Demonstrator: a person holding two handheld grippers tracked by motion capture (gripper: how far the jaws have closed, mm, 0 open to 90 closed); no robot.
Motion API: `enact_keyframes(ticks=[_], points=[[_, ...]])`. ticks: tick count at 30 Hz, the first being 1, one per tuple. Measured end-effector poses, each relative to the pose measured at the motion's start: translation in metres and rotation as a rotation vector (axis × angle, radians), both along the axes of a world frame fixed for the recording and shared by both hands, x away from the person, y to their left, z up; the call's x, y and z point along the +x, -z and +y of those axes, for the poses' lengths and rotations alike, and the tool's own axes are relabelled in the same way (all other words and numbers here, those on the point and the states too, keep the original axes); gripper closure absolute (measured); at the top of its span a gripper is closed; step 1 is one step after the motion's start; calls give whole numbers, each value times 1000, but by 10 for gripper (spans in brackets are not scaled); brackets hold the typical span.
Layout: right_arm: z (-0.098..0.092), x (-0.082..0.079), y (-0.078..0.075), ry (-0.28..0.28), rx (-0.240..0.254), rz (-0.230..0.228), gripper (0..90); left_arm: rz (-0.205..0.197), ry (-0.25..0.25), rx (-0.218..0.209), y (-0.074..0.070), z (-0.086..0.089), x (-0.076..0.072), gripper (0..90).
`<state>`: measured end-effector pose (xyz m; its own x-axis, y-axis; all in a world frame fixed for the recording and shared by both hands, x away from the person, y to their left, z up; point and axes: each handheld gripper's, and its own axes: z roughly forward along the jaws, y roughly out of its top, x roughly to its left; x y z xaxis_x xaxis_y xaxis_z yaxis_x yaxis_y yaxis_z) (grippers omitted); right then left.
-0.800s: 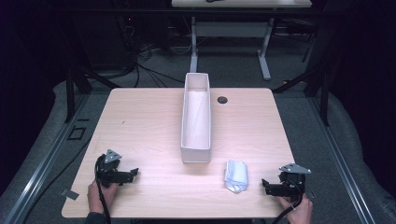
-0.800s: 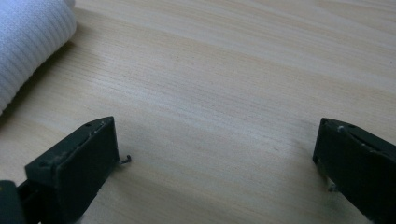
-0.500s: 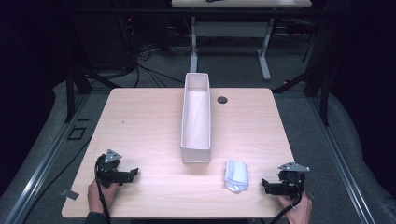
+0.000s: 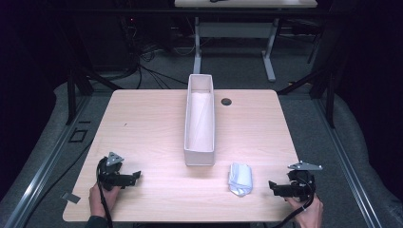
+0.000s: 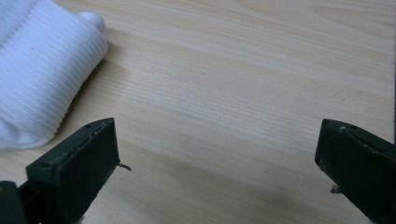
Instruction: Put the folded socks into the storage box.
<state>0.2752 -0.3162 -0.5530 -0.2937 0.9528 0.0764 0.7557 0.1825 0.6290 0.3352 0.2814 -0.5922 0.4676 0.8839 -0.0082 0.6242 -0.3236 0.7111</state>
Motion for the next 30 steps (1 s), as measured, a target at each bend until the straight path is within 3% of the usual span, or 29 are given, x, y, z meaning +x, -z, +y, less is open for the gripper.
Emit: enact_keyframes(ticks=[5, 6, 8, 18, 30], points=[[2, 2, -15, 19, 21, 47, 0, -1, 2, 2, 0, 0, 0, 7], [3, 4, -21, -9, 55, 101, 0, 0, 0, 0, 0, 0, 0, 7], [5, 5, -24, -8, 53, 121, 0, -1, 3, 2, 0, 0, 0, 7], [22, 12, -41, -46, 54, 172, 0, -3, 3, 2, 0, 0, 0, 7], [44, 26, -44, -81, 41, 214, 0, 0, 2, 3, 0, 0, 0, 7]])
